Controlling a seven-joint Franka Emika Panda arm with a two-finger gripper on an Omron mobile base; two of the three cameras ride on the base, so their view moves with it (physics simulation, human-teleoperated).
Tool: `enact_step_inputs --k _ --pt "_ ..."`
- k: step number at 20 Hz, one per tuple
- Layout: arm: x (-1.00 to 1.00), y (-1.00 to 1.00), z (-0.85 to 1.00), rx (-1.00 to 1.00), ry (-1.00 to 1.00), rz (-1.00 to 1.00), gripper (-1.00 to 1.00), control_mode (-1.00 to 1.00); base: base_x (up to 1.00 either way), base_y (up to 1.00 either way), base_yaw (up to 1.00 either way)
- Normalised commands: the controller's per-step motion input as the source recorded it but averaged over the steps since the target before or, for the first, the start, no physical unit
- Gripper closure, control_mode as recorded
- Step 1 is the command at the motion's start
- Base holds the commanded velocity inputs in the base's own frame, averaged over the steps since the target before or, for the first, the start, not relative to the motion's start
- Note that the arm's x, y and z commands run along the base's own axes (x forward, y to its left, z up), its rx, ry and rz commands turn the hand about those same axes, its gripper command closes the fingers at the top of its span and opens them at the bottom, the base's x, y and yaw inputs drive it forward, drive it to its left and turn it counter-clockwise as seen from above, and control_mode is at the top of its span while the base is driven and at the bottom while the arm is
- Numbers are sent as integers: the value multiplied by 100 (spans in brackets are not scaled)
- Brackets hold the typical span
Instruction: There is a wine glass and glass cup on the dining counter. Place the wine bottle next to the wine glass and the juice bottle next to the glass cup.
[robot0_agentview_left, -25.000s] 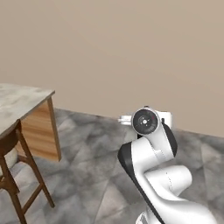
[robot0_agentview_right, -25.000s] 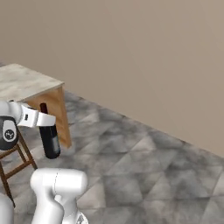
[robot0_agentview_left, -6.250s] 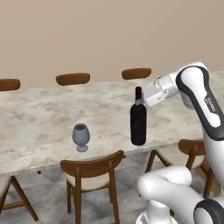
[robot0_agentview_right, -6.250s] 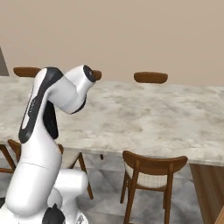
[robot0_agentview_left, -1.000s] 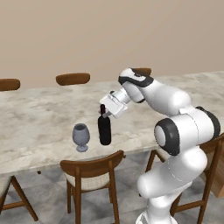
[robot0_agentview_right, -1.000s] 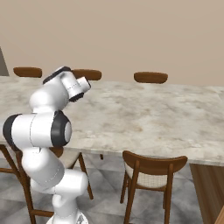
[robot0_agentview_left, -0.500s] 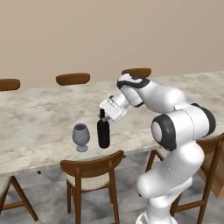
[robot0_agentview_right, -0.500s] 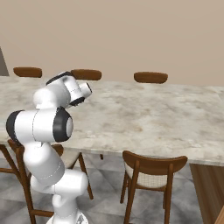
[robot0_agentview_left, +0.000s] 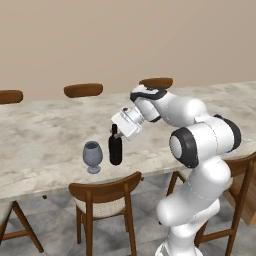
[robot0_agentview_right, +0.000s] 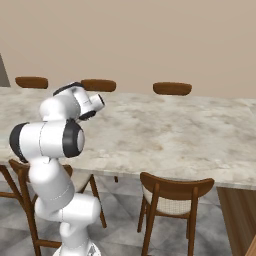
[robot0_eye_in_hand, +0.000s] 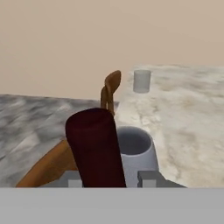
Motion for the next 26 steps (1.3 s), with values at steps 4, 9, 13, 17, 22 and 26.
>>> enact_step_inputs --k 4,9,13,17,22,26 --pt "29 9 -13 0 -1 0 100 -100 0 0 0" --pt "27 7 -16 7 0 0 100 -100 0 0 0" --pt "27 4 -17 8 0 0 100 -100 0 0 0" --pt "12 -1 -19 7 0 0 100 -100 0 0 0" --pt "1 -3 -19 3 -1 0 100 -100 0 0 0" --pt "0 -5 -16 0 -1 1 100 -100 0 0 0"
